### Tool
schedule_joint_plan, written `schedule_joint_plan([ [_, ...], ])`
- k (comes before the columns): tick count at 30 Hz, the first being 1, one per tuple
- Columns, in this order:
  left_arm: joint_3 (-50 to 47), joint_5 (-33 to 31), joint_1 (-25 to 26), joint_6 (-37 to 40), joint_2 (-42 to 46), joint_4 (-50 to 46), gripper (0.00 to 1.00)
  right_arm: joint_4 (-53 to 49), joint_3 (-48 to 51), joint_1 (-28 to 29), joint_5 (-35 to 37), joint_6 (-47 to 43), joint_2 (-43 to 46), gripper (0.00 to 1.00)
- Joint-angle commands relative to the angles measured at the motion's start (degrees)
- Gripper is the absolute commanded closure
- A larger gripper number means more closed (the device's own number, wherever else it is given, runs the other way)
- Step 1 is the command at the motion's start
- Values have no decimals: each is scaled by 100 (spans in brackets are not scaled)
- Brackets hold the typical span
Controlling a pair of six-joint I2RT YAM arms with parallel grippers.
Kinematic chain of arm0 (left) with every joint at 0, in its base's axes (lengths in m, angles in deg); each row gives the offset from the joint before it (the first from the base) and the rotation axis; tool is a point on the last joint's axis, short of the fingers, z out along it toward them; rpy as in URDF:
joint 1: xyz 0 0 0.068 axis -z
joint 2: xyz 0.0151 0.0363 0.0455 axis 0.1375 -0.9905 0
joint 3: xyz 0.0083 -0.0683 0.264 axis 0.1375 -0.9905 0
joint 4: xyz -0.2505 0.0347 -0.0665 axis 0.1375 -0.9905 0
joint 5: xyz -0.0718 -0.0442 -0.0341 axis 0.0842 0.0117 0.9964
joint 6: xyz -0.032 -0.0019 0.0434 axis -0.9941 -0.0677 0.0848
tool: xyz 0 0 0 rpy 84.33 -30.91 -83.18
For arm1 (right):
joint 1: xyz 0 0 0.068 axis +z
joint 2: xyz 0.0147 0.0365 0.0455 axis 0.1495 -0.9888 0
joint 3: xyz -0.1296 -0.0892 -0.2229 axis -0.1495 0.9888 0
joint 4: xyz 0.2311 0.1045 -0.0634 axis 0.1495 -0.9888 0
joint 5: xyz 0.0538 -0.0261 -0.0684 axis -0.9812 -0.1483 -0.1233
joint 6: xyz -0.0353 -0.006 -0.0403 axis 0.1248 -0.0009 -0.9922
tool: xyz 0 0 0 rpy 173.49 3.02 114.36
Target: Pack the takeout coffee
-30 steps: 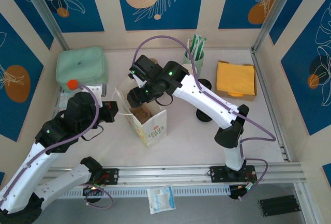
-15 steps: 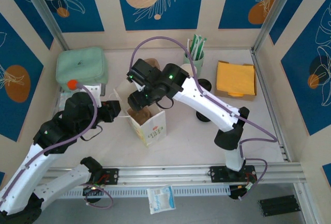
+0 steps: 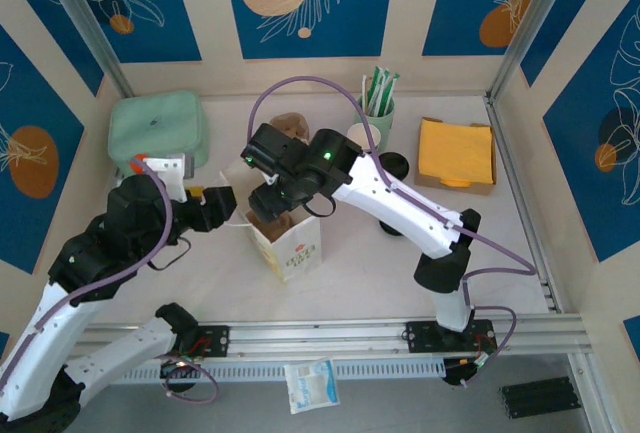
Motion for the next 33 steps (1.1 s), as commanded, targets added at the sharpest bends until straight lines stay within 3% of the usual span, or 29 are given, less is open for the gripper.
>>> schedule_joint_plan([
  [1,252,-22,-53,77,-53,-114,21,-201,-177,69,59,18,-20,32],
  [4,392,31,-49,109,-131,-145,14,-235,-244,78,55,65,-24,32],
  [7,613,62,-51,156,-244,-233,0,-340,-399,77,17,110,-55,32],
  [22,2020,217,-47,376,-1016,-598,1,-689,-1281,-175,-111,117,252,26],
  [33,2553,838,-37,413,-1920,-92,1,-477,-550,-1631,-414,95,1250,13],
])
